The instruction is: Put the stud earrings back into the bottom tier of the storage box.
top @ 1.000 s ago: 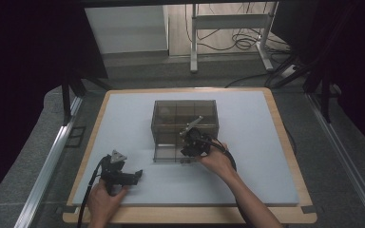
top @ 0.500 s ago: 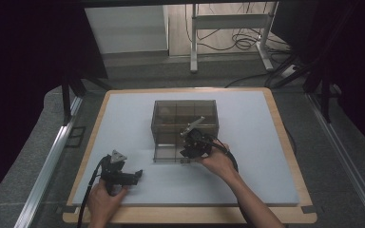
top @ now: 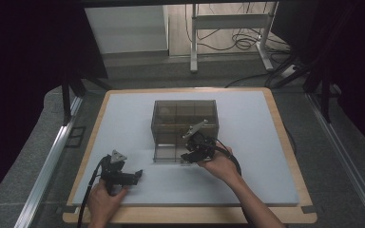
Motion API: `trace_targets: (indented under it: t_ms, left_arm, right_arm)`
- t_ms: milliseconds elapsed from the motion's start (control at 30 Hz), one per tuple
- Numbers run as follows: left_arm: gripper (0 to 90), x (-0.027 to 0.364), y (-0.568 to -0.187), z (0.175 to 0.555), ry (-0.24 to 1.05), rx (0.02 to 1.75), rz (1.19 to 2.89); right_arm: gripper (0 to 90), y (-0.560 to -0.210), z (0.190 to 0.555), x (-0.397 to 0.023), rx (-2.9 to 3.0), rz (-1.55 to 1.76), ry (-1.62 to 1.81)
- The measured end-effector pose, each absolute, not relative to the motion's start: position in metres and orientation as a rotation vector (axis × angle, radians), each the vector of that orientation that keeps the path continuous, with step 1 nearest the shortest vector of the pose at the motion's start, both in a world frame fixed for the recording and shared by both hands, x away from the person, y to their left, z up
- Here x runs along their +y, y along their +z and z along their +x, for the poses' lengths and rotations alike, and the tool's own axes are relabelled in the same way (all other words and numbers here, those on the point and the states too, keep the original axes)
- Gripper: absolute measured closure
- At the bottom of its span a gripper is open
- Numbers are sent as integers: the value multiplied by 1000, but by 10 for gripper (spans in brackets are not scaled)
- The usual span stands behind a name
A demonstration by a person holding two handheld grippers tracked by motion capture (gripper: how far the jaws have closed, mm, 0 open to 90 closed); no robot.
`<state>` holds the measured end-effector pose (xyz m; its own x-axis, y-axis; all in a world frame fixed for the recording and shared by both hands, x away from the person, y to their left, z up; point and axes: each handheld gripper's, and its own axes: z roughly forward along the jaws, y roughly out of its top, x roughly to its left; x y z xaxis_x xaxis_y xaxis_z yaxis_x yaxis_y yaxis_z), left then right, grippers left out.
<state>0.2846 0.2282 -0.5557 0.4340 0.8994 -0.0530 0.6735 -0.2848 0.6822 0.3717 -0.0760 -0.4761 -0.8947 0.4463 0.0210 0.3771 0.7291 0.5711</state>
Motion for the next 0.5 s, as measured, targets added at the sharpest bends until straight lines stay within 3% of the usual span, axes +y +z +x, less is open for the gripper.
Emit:
trace_targets:
  t_ms: [500]
  left_arm:
    - [0, 229, -556, 285, 457, 1315, 2056]
  right_arm:
    - [438, -472, 357, -86, 2785, 646, 913]
